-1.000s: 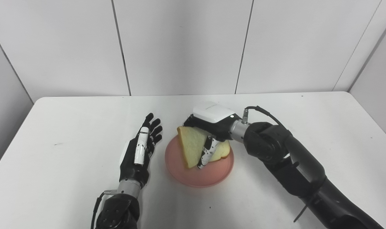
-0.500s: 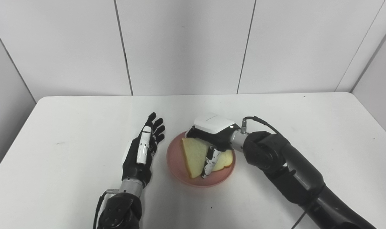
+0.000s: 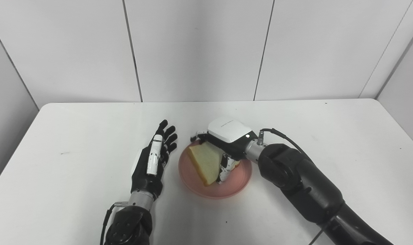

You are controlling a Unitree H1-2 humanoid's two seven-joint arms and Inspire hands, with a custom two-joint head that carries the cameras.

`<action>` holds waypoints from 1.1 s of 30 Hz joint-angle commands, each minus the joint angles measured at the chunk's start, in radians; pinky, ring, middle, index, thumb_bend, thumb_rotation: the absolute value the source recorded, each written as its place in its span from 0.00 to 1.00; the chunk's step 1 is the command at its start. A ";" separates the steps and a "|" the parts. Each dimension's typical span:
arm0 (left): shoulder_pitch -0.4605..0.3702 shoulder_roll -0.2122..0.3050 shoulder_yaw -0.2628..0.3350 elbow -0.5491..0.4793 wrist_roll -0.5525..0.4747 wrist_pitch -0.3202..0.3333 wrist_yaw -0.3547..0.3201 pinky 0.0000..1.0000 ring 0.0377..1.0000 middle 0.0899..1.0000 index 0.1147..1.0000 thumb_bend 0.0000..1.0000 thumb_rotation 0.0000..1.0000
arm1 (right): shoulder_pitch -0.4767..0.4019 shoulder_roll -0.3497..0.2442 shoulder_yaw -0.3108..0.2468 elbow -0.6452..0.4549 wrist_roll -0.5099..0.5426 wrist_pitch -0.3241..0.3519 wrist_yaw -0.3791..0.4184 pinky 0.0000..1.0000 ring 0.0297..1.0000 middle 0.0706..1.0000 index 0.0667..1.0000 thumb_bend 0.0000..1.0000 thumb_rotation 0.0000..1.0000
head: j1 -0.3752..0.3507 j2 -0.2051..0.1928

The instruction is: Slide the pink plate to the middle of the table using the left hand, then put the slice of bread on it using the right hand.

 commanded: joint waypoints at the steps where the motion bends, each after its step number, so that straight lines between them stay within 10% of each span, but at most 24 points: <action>1: -0.038 -0.010 0.000 -0.039 -0.006 -0.015 -0.005 0.93 0.92 0.92 0.93 0.40 1.00 | -0.027 0.005 -0.023 -0.026 -0.005 -0.019 -0.042 0.69 0.81 0.86 0.82 0.88 0.10 | 0.001 -0.001; 24: -0.039 0.003 0.002 -0.054 -0.018 0.009 -0.010 0.93 0.93 0.93 0.93 0.42 1.00 | -0.033 -0.020 -0.050 -0.104 -0.007 -0.011 0.017 0.81 0.84 0.87 0.83 0.91 0.21 | -0.016 -0.001; 33: -0.033 0.008 0.007 -0.054 -0.025 -0.002 -0.016 0.94 0.93 0.93 0.93 0.42 1.00 | 0.003 0.025 -0.214 -0.273 0.136 0.255 0.167 0.79 0.90 0.93 0.93 0.88 0.58 | -0.022 -0.022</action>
